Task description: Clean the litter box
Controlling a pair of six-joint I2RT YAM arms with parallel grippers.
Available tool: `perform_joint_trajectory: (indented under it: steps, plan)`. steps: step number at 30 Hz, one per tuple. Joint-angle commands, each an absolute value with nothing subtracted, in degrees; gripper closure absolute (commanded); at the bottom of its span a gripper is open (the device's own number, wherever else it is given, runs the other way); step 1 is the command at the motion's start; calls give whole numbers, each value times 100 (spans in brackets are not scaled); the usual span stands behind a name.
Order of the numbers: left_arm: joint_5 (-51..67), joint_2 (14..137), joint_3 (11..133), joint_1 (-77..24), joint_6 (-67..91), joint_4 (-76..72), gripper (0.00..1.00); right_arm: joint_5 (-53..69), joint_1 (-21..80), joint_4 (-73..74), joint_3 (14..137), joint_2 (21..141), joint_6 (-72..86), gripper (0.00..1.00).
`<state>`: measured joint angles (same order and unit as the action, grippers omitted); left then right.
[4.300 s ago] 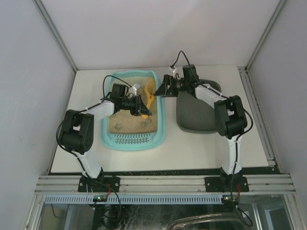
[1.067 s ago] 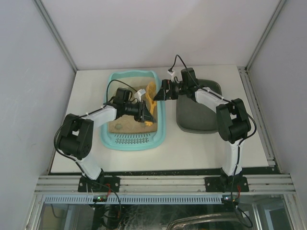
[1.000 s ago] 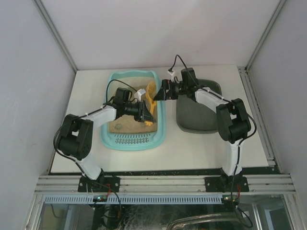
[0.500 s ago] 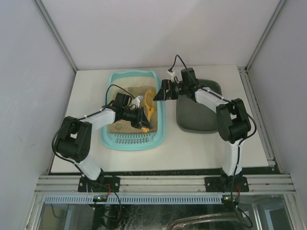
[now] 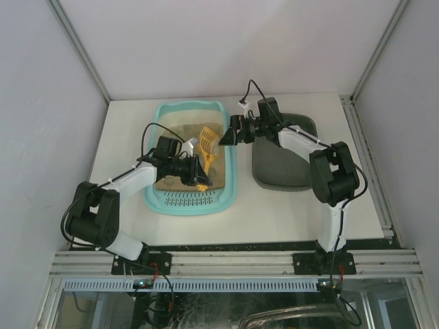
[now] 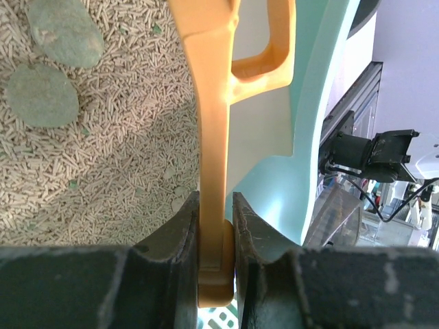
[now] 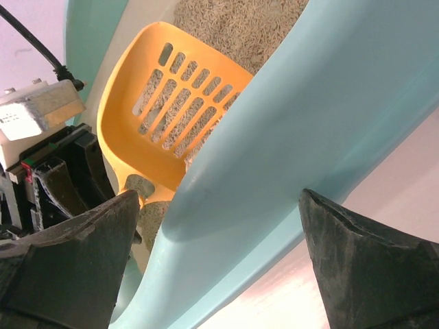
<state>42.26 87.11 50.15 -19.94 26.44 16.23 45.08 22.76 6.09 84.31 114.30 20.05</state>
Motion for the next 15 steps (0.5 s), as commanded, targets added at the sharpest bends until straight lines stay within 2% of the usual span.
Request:
perform_joint_trajectory:
  steps: [1, 9, 15]
  plan:
    - [4449, 8245, 4770, -1921, 2697, 1685, 100, 4425, 2392, 721, 8332, 11035, 1677, 0]
    - [4705, 7498, 4425, -1665, 2996, 1336, 100, 4506, 2248, 2017, 8915, 10782, 189, 0]
    - [4788, 7172, 4381, -1491, 3123, 1218, 100, 4597, 1944, 2225, 8861, 10448, -163, 0]
